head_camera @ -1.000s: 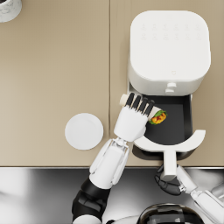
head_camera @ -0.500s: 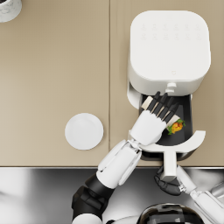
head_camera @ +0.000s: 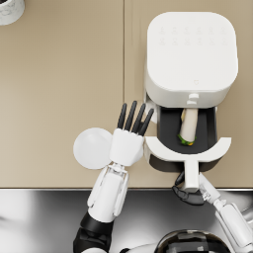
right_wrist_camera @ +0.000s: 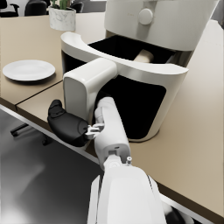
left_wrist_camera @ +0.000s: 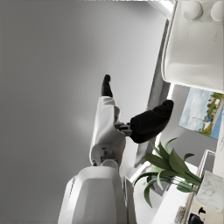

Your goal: Pick up the chicken rolls and place it into the air fryer

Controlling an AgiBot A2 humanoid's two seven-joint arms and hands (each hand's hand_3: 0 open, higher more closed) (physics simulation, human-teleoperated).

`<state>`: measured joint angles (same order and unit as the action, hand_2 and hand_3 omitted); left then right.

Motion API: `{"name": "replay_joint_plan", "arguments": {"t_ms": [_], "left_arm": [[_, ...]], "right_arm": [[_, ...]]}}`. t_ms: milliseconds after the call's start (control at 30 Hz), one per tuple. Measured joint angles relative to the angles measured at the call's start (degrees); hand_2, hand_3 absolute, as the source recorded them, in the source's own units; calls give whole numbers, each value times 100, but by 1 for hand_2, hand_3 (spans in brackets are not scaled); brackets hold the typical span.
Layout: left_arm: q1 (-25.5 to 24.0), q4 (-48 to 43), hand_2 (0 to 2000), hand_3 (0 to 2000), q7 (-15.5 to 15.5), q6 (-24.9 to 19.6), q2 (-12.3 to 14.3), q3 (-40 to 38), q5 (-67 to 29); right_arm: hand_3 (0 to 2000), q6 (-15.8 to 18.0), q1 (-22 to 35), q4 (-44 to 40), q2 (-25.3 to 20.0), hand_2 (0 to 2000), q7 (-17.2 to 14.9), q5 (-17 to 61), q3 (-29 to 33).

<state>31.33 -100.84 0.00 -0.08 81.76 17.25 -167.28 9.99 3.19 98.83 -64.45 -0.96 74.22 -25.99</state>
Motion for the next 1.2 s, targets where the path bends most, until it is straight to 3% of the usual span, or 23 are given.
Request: {"name": "replay_joint_plan", "arguments": {"t_ms": [167,267,467,533,567,933,1200], "left_arm": [[-338,-474,0,0,0,3,-120,-700,2],[-507,-628,0,0,0,3,-158,-1041,3],[-631,-555,0,0,0,4,-181,-1585,3],[-634,-501,0,0,0,4,-185,-1692,3],[-640,-478,0,0,0,4,-187,-1737,3],[-777,-264,0,0,0,5,-215,-2050,2],[-819,-172,0,0,0,5,-226,-2053,2]], "right_arm": [[2000,797,109,-203,-254,2000,-58,11,268],[2000,1027,248,-314,-214,2000,-11,2,231],[2000,1047,844,-210,719,2000,25,4,-645],[2000,1119,1102,-288,891,2000,26,4,-877],[2000,994,1229,-359,923,2000,47,4,-990],[2000,730,2545,-1638,662,2000,124,3,-1683],[2000,894,3430,-2817,234,2000,121,10,-1983]]}}
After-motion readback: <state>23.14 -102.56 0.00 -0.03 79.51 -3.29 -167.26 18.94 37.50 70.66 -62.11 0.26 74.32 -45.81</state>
